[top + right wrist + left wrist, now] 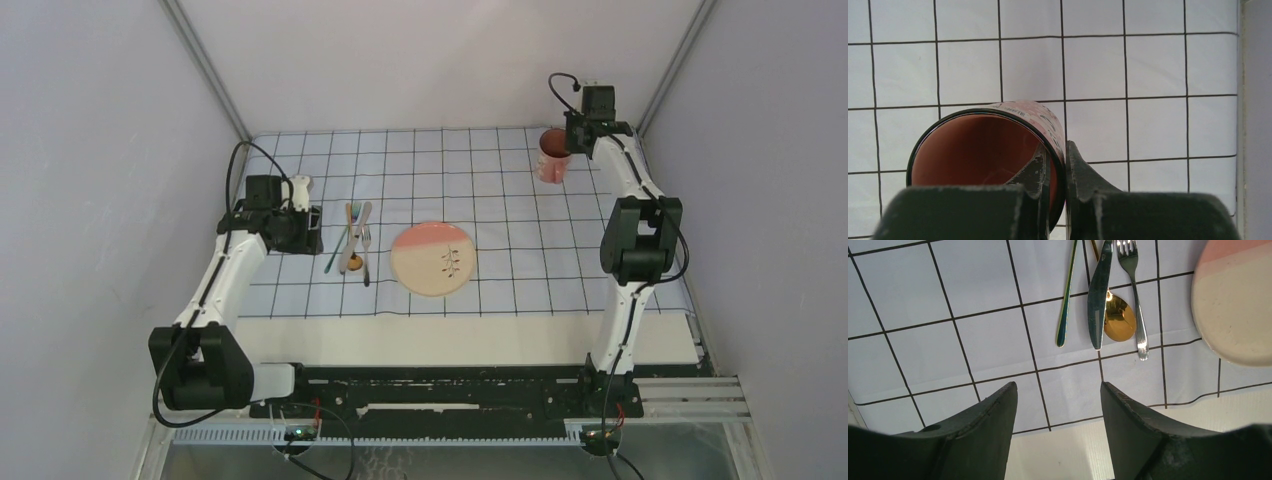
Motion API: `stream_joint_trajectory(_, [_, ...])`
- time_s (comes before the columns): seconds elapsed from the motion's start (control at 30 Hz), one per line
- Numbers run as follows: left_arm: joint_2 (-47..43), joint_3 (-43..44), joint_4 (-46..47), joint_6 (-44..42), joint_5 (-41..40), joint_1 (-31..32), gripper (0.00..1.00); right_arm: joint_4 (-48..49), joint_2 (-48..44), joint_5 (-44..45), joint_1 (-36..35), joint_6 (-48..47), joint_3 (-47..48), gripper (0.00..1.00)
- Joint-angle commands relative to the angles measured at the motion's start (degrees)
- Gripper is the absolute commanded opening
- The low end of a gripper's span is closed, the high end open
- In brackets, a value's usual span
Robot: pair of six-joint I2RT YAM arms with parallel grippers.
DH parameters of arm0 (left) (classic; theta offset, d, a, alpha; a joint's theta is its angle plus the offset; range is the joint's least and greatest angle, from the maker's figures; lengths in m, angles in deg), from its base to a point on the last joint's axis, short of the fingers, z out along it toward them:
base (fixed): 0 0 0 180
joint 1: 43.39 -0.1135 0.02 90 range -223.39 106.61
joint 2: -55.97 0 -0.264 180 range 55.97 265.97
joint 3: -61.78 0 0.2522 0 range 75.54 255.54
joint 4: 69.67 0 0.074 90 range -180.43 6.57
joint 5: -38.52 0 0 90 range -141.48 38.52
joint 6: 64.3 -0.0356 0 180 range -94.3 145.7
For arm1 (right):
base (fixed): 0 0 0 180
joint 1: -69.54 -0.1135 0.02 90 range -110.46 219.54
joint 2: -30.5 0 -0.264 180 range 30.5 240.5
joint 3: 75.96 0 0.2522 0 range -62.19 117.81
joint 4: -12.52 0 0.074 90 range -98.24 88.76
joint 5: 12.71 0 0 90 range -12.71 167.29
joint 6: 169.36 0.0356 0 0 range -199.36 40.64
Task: Set the dinner table for one person
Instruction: Place the cup on the napkin.
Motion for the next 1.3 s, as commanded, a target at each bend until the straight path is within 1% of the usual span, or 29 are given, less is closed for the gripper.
stream_joint_trajectory(0.0, [-1.53, -1.51, 1.14, -0.13, 0.16, 0.28, 0.67, 8.04, -4.44, -2.31, -0.04, 2.49, -3.14, 0.0])
stream_joint_trajectory(0.13, [-1.5, -1.31, 1.04, -0.14, 0.42, 0.23, 0.67, 11.18, -7.07, -2.6, -0.7, 2.37, -8.77, 0.0])
stream_joint_trajectory(0.33, [-1.78, -1.43, 1.16, 0.18, 1.01, 0.58, 0.66, 11.05, -6.07, -1.57, -1.62, 1.62, -8.74, 0.0])
stream_joint_trajectory(0.87, [-2.61, -2.41, 0.91, -0.3, 0.96, 0.56, 0.66, 10.08, -6.43, -3.09, -2.46, 0.13, -8.06, 0.0])
stream_joint_trajectory(0.9, [-2.62, -2.48, 0.89, -0.4, 0.9, 0.63, 0.66, 9.91, -6.54, -3.6, -2.45, 0.36, -7.95, 0.05])
stream_joint_trajectory(0.97, [-2.55, -2.52, 0.83, -0.47, 0.65, 0.63, 0.66, 9.23, -6.57, -3.65, -2.35, 0.85, -7.29, 0.2])
stream_joint_trajectory(1.1, [-2.41, -2.69, 0.82, -0.41, 0.93, 0.58, 0.66, 8.0, -7.75, -5.57, -2.01, 1.54, -5.77, 0.38])
stream_joint_trajectory(1.17, [-2.29, -2.68, 0.93, -0.39, 0.89, 0.66, 0.66, 6.43, -8.12, -6.41, -1.94, 1.51, -3.77, 0.44])
stream_joint_trajectory(1.27, [-2.06, -2.54, 1.15, -0.26, 1.1, 0.72, 0.67, 2.95, -8.26, -7.34, -1.71, 1.48, 0.57, 0.49])
